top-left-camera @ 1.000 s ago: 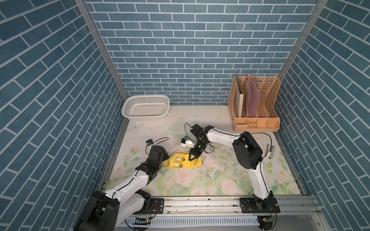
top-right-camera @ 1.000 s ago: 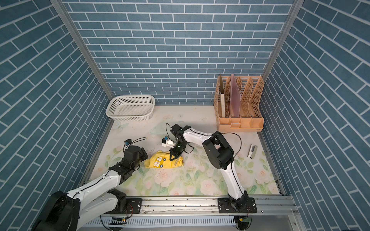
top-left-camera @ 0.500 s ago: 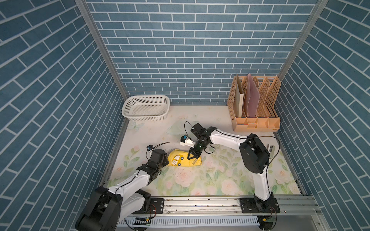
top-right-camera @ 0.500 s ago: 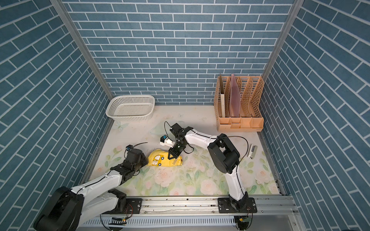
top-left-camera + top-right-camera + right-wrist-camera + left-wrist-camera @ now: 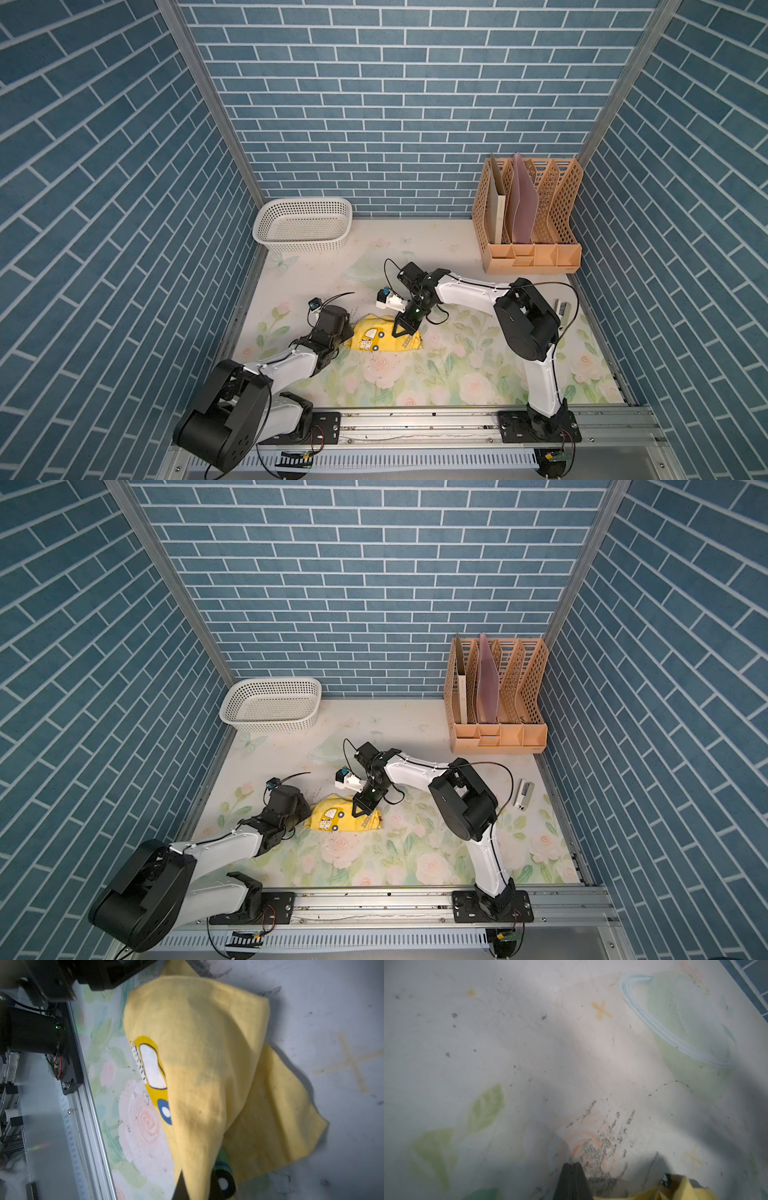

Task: Roll up the pillowcase
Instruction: Roll the pillowcase at the center of the board.

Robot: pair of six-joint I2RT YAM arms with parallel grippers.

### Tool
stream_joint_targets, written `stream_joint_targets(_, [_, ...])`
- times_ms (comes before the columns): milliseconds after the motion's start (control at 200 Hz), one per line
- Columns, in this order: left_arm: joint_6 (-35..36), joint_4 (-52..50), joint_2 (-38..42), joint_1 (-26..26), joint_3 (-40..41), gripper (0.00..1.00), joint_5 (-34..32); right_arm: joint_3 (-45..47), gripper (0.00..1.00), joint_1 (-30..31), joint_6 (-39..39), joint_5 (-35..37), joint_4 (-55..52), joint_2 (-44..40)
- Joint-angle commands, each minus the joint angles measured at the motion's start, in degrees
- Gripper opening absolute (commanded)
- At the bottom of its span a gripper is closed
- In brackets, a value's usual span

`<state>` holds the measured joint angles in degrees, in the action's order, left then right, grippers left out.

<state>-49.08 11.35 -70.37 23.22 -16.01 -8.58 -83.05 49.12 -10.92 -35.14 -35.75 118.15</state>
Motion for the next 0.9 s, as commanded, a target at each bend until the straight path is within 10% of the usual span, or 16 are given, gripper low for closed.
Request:
stream_joint_targets(0, [0.44, 0.09, 2.38, 0.50, 2.69, 0.00, 3.28, 1.32, 0.00, 0.04, -1.08, 0.27, 2.05, -2.68])
stream_joint_targets(425, [-2.55, 9.07, -3.85, 3.36, 6.30, 0.00, 3.18, 1.36, 0.00, 0.68, -9.13, -10.00, 6.62, -4.54])
stream_joint_targets(895, [-0.88, -8.91, 18.88, 2.59, 2.93, 0.00, -12.73, -13.83, 0.00, 0.63, -9.44, 2.15, -3.38, 12.19])
